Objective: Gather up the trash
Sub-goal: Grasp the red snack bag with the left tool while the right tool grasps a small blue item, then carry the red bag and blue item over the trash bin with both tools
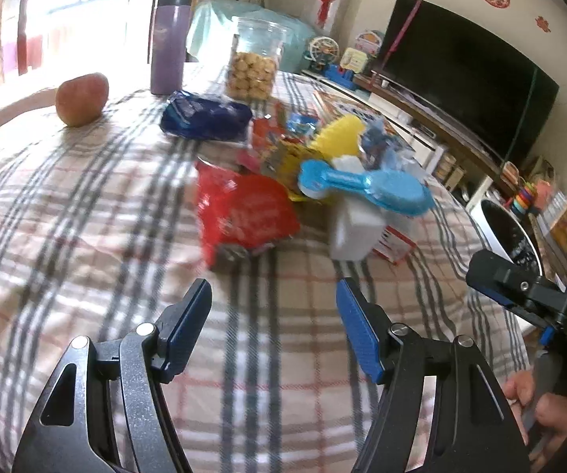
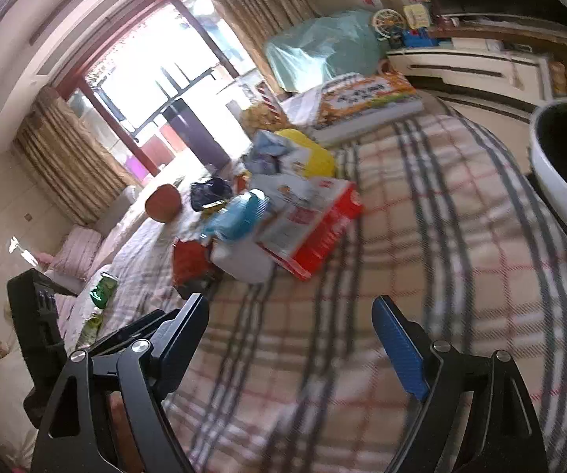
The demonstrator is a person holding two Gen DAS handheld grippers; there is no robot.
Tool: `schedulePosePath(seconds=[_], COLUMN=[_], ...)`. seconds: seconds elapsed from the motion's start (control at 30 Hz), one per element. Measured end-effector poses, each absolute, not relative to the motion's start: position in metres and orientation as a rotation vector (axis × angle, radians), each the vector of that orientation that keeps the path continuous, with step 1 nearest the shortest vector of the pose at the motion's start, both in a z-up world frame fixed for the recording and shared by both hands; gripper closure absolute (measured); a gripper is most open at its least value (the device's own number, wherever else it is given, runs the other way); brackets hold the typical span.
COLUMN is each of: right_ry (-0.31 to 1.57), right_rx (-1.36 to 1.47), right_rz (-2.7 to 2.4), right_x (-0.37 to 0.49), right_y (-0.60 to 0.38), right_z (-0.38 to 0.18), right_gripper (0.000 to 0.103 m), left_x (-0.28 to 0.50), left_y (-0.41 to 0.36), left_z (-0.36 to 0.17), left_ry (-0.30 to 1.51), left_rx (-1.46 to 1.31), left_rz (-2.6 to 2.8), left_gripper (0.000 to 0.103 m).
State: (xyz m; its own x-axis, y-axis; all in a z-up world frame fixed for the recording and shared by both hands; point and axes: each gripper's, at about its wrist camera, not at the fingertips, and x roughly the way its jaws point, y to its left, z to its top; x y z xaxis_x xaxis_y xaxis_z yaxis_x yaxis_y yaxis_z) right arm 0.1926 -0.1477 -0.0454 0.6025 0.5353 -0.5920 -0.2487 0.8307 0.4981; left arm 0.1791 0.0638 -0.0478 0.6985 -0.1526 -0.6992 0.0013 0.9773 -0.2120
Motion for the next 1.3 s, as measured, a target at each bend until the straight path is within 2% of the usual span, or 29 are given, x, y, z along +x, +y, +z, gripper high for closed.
schedulePosePath(seconds=[0.17, 0.37, 0.47, 0.53, 0.6, 0.63, 0.67, 0.73, 0.87, 1.3], right_ry=[0.787, 0.785, 0.803, 0.816, 0.833, 0.829, 0.817, 0.791, 0.760, 0.696], right_rx=[0.386, 0.414, 0.435, 0.446, 0.463, 0.470, 0.467, 0.454, 0.472, 0.572], right_rz=[0.501, 0.529, 0.541, 0.548, 0.567, 0.577, 0.583, 0.594, 0.613, 0.568], right_x=[0.209, 0.234, 0.247, 0.251, 0.254, 0.253, 0.252, 0.245, 0.230, 0.185], right_y=[-0.130, -0.116, -0.111, -0.109, -0.106, -0.106, -0.106, -0.107, -0.118, -0.191], right_z=[-0.039, -0.038, -0.041, -0.045, -0.048, -0.049, -0.047, -0.043, -0.036, -0.031], right_gripper=[0.020, 0.030, 0.044, 0.063, 0.075, 0.077, 0.079, 0.086, 0.088, 0.089], left_x=[0.194, 0.214, 0.222, 0.225, 0.226, 0.227, 0.226, 0.223, 0.210, 0.166], left_y=[0.074, 0.078, 0.077, 0.075, 0.073, 0.072, 0.072, 0.071, 0.066, 0.014], left_z=[-0.040, -0.039, -0.045, -0.050, -0.054, -0.055, -0.055, -0.055, -0.048, -0.033], left_ry=[0.784, 0.783, 0.796, 0.808, 0.815, 0.821, 0.825, 0.818, 0.787, 0.765], left_rx=[-0.196, -0.186, -0.178, -0.171, -0.162, -0.160, -0.163, -0.164, -0.151, -0.119], left_rz=[-0.080, -0.075, -0.082, -0.092, -0.101, -0.106, -0.116, -0.121, -0.134, -0.282], left_gripper=[0.036, 0.034, 0.035, 0.036, 0.053, 0.067, 0.075, 0.083, 0.090, 0.091])
